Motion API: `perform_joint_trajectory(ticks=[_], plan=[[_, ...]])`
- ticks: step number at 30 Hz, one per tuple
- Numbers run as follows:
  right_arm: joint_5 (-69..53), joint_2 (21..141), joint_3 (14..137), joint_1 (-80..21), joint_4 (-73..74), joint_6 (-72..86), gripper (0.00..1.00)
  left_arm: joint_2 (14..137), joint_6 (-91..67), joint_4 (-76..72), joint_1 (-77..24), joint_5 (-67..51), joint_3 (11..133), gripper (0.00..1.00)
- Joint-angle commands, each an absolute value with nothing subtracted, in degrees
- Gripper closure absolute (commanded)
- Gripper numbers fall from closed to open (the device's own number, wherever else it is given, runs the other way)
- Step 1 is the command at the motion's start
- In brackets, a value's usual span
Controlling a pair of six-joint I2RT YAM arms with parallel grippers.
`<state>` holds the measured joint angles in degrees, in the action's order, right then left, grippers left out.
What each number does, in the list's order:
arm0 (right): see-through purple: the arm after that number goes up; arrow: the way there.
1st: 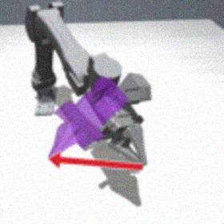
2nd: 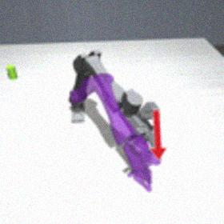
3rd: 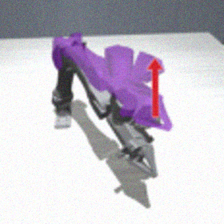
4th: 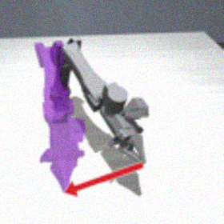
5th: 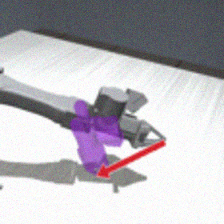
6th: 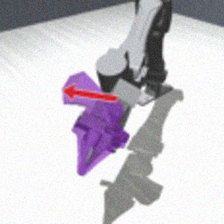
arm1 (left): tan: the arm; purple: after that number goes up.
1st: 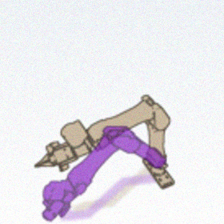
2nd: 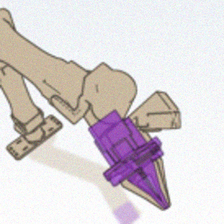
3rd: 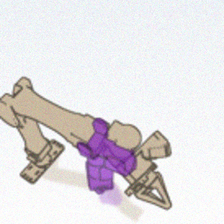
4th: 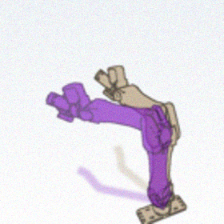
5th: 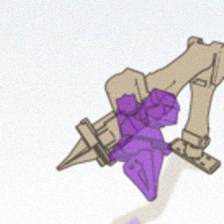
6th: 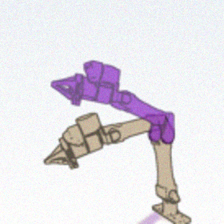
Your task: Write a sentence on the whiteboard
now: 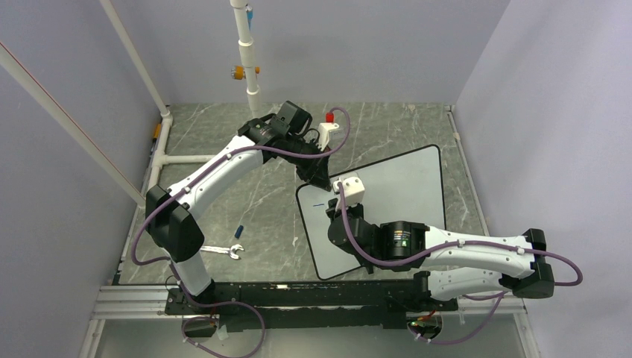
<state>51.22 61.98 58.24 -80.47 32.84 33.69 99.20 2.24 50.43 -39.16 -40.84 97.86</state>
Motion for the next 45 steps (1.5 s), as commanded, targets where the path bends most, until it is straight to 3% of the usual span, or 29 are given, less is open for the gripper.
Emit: perform_joint_trajectory(ticks=[1,20,45], plan=[[55.38,60.80,60.80,-80.54,36.42,35.51,1.00,96.94,6.50,46.04,-39.08,-28.96,97.56,1.00],[47.49,60.40,58.86,-80.58,29.23,29.25,1.00,97.60,5.62,47.02,-39.07,-28.39,99.23,1.00],[40.94,60.44,52.15,-80.60,34.09,34.54,1.00,98.26,6.39,49.29,-39.48,-27.12,101.07,1.00]])
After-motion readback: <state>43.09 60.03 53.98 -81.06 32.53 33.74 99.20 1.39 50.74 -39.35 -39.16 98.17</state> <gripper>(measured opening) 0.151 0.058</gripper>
